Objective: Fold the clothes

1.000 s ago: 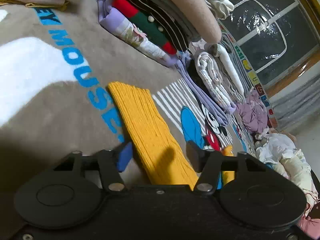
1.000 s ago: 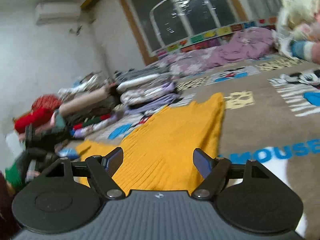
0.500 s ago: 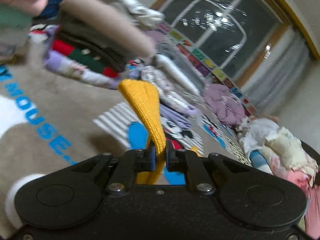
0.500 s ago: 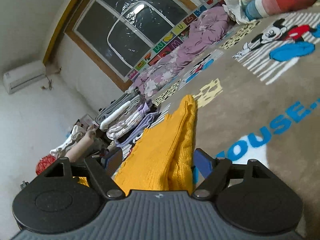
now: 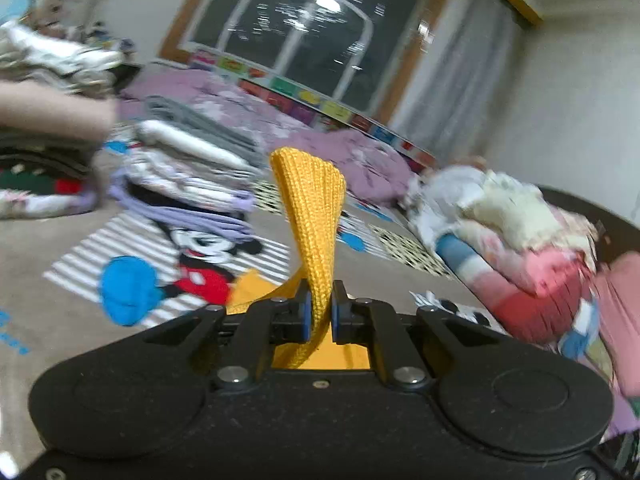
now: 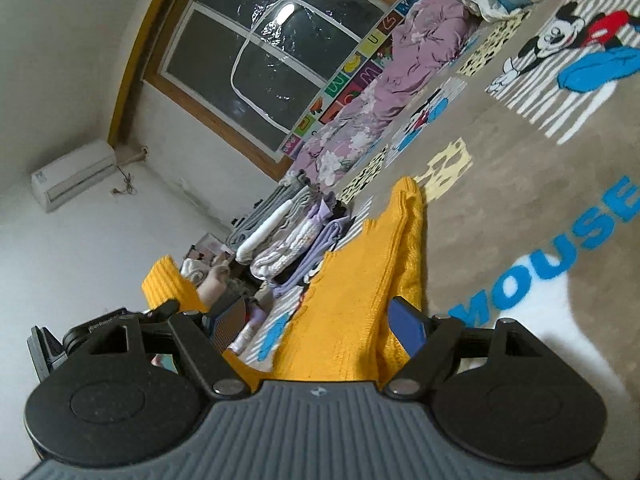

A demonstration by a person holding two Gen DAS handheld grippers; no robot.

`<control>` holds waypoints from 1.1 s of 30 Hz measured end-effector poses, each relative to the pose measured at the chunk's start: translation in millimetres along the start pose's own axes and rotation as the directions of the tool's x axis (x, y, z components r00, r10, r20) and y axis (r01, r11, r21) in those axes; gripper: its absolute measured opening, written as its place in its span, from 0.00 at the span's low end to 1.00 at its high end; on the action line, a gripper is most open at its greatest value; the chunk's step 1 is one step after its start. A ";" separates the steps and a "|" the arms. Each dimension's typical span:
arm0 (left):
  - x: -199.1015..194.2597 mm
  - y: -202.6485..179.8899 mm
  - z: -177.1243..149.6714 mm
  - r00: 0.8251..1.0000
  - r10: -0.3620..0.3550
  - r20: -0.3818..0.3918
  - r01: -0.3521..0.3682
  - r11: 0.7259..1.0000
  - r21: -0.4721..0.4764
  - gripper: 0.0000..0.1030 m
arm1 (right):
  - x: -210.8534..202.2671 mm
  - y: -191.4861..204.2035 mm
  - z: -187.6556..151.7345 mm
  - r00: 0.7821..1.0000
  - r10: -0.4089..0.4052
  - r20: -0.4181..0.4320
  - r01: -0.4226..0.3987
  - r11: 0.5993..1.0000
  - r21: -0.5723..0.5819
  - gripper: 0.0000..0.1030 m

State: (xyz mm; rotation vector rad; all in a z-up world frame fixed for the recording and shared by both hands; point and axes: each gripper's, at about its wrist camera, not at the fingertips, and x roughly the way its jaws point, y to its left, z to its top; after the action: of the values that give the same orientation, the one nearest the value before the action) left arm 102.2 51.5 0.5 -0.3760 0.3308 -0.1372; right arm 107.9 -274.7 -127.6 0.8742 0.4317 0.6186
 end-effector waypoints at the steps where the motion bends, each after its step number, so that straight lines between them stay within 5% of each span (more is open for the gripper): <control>1: 2.9 -10.3 -1.9 1.000 -0.011 -0.007 0.011 1.000 0.025 0.06 | -0.4 -0.3 1.0 1.000 0.010 -0.001 -0.010 1.000 0.006 0.79; 7: 22.1 -69.6 -21.8 0.997 -0.044 -0.058 0.054 0.981 0.185 0.06 | -8.1 -2.3 7.3 0.998 0.060 0.029 -0.061 0.997 0.039 0.80; 18: 57.1 -148.6 -82.0 0.986 -0.050 -0.161 0.116 0.895 0.431 0.06 | -38.4 -44.2 18.4 0.979 0.088 0.182 -0.136 0.953 0.272 0.84; 26: 80.3 -172.2 -129.2 0.971 -0.003 -0.237 0.136 0.829 0.543 0.06 | -53.9 -79.3 18.2 0.967 0.027 0.254 -0.133 0.902 0.411 0.84; 33: 98.8 -174.8 -160.4 0.942 0.007 -0.334 0.201 0.786 0.584 0.11 | -46.6 -92.6 14.9 0.974 -0.019 0.225 -0.084 0.894 0.439 0.83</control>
State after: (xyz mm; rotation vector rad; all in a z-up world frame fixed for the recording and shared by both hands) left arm 127.7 -182.6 -102.3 0.2894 0.5670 -0.4021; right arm 111.6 -359.1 -189.5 1.3807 0.3583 0.4476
